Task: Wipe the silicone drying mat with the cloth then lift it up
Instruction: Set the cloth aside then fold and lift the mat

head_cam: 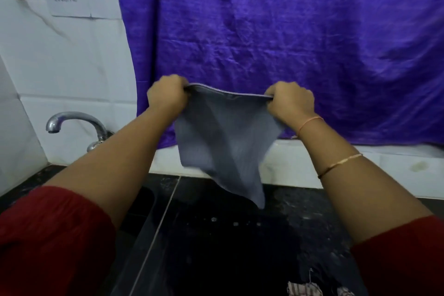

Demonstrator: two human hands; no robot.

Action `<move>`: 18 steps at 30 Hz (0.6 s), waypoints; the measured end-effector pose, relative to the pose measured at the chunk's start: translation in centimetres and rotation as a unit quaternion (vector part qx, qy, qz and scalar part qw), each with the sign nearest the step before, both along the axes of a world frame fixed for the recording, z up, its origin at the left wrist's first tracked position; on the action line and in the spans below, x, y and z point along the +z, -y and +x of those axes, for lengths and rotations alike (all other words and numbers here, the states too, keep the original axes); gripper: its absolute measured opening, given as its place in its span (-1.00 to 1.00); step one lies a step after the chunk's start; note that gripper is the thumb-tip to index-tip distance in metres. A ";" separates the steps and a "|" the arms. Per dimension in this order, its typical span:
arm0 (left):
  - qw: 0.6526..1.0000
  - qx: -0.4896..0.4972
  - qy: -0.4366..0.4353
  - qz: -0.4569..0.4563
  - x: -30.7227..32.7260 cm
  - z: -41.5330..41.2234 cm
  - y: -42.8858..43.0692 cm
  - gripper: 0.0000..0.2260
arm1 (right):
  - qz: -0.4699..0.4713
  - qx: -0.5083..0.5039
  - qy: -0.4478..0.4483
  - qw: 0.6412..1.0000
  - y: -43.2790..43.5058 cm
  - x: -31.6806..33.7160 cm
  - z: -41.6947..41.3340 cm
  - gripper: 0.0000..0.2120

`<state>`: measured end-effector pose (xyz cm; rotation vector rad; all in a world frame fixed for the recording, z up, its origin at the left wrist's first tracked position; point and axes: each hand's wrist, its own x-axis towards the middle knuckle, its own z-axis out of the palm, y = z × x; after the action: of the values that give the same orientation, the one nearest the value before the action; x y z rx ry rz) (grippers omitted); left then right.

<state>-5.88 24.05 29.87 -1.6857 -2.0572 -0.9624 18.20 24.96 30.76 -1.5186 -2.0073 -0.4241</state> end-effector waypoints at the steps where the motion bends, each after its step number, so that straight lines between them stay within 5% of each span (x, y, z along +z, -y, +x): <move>1: 0.998 0.005 -0.010 -0.054 -0.7 -0.1 -0.1 -0.80 | -0.067 -0.007 0.022 0.998 -0.5 -0.4 0.1 -0.78; 6: 0.999 0.015 -0.003 -0.048 -1.7 -0.2 -1.0 -0.80 | -0.059 0.001 -0.013 0.998 -1.9 -0.5 0.2 -0.83; 11: 0.992 0.002 0.005 0.126 0.1 0.4 -0.9 -0.78 | 0.090 -0.001 -0.047 0.995 -1.8 1.4 0.6 -0.76; 15: 0.998 0.017 -0.011 0.051 0.0 0.2 -1.4 -0.83 | 0.007 0.011 -0.025 1.000 -1.9 1.1 0.5 -0.79; 18: 0.996 0.023 -0.019 0.086 -0.9 0.2 -1.5 -0.85 | 0.010 0.036 -0.062 0.997 -2.0 0.7 0.3 -0.77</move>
<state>-5.64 25.53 28.98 -1.5513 -1.9213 -1.0522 18.54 26.93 31.49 -1.4207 -1.9486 -0.3127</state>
